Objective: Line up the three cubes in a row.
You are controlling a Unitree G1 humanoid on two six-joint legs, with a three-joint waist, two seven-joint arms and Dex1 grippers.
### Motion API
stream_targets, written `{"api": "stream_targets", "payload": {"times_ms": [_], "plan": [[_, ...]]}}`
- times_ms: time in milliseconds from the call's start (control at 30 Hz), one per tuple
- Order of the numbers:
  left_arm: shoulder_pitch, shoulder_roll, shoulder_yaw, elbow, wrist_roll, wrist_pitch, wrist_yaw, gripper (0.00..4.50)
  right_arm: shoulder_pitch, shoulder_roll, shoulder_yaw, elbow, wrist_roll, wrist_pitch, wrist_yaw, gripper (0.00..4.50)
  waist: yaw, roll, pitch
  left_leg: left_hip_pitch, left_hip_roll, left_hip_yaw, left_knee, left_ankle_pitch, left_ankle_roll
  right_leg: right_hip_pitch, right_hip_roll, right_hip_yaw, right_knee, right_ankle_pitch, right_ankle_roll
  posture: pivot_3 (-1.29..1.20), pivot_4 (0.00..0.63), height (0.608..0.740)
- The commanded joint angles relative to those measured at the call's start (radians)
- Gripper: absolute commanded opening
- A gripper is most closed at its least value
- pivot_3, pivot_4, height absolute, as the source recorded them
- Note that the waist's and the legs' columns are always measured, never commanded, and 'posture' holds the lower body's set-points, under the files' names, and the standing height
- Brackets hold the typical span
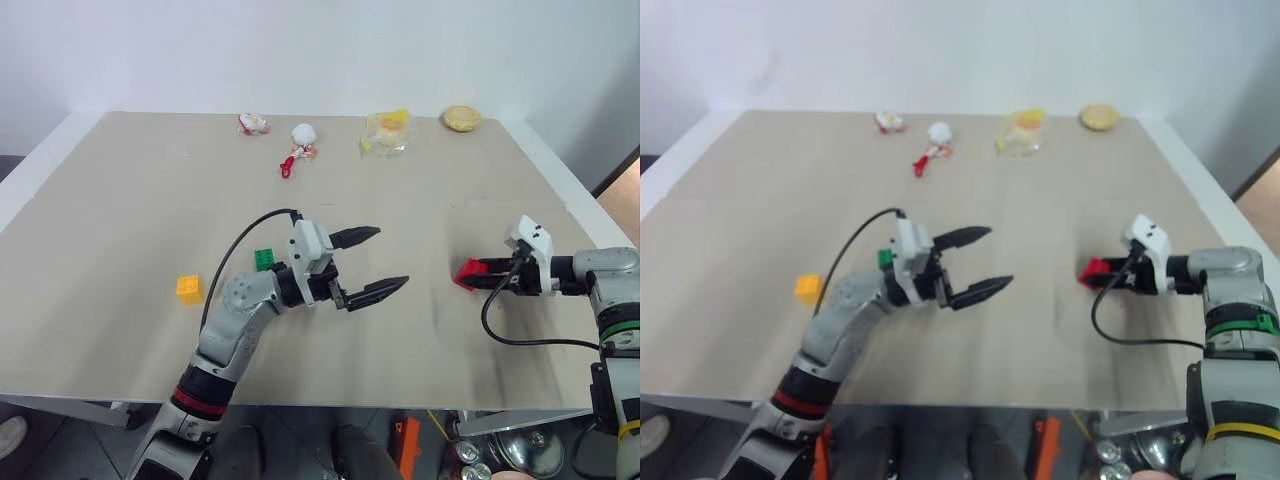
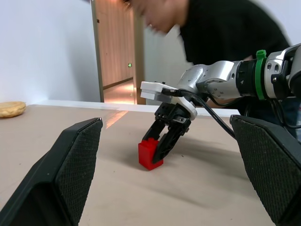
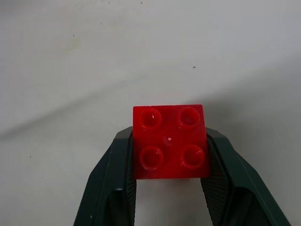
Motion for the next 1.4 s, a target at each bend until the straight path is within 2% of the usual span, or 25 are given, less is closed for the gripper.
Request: {"api": "stream_targets", "payload": {"times_ms": [33, 167, 267, 433, 667, 1033, 1100, 1300, 1400], "plan": [[0.017, 0.062, 0.038, -0.053, -0.046, -0.002, -0.07, 4.5, -0.041, -0.004, -0.029, -0.13, 0.046, 0.077, 0.052, 1.26, -0.002, 0.001, 0.0, 0.0, 0.0, 0.0, 0.0, 0.0, 0.0, 0.0, 0.0, 0.0, 0.0, 0.0, 0.0, 0.0, 0.15, 0.74], [0.068, 0.223, 0.081, -0.077, -0.103, 0.031, -0.213, 4.5, 0.013, -0.003, -0.003, -0.453, 0.103, 0.283, 0.102, 1.26, -0.02, 0.002, 0.0, 0.002, 0.0, 0.0, -0.002, 0.0, 0.0, -0.001, 0.001, 0.0, 0.002, 0.001, 0.002, 0.0, 0.15, 0.74], [0.1, 0.35, 0.12, -0.069, -0.121, 0.032, -0.312, 4.5, 0.124, 0.013, 0.039, -0.838, 0.163, 0.444, 0.085, 1.26, -0.024, 0.002, 0.0, 0.001, 0.001, -0.003, -0.003, 0.0, 0.0, -0.002, 0.002, -0.002, 0.006, -0.002, 0.0, 0.0, 0.15, 0.74], [0.121, 0.445, 0.136, -0.051, -0.123, 0.016, -0.404, 4.5, 0.236, 0.027, 0.131, -1.148, 0.175, 0.59, 0.026, 1.26, -0.018, 0.002, 0.0, 0.001, 0.001, -0.006, -0.003, 0.0, -0.001, -0.003, 0.002, -0.005, 0.012, -0.009, -0.005, 0.0, 0.15, 0.74], [0.109, 0.45, 0.132, -0.03, -0.109, 0.0, -0.43, 4.5, 0.272, 0.041, 0.211, -1.138, 0.129, 0.539, -0.023, 1.26, -0.019, 0.001, 0.001, 0.001, 0.001, -0.003, 0.0, 0.0, -0.001, -0.003, 0.0, -0.005, 0.012, -0.009, -0.005, 0.0, 0.15, 0.74], [0.106, 0.405, 0.133, -0.01, -0.095, -0.011, -0.393, 4.5, 0.285, 0.04, 0.234, -1.08, 0.078, 0.451, -0.038, 1.26, -0.019, 0.001, 0.001, 0.001, 0.001, -0.004, -0.001, 0.0, 0.0, -0.003, 0.0, -0.005, 0.012, -0.009, -0.006, 0.0, 0.15, 0.74], [0.109, 0.398, 0.135, -0.008, -0.09, -0.016, -0.383, 4.5, 0.283, 0.043, 0.23, -1.085, 0.082, 0.45, -0.036, 2.3, -0.019, 0.001, 0.001, 0.001, 0.001, -0.004, -0.001, 0.0, 0.0, -0.003, 0.0, -0.005, 0.012, -0.009, -0.006, 0.0, 0.15, 0.74], [0.134, 0.375, 0.159, -0.041, -0.098, 0.002, -0.303, 4.5, 0.267, 0.044, 0.2, -1.12, 0.127, 0.476, -0.023, 4.35, -0.019, 0.0, 0.001, 0.001, 0.001, -0.004, -0.001, 0.0, 0.0, -0.003, 0.0, -0.005, 0.012, -0.009, -0.006, 0.0, 0.15, 0.74], [0.162, 0.349, 0.196, -0.092, -0.115, 0.047, -0.188, 4.5, 0.258, 0.041, 0.163, -1.164, 0.18, 0.512, -0.026, 4.47, -0.019, 0.0, 0.001, 0.001, 0.001, -0.004, -0.001, 0.0, 0.0, -0.003, 0.0, -0.005, 0.012, -0.009, -0.006, 0.0, 0.15, 0.74]]}}
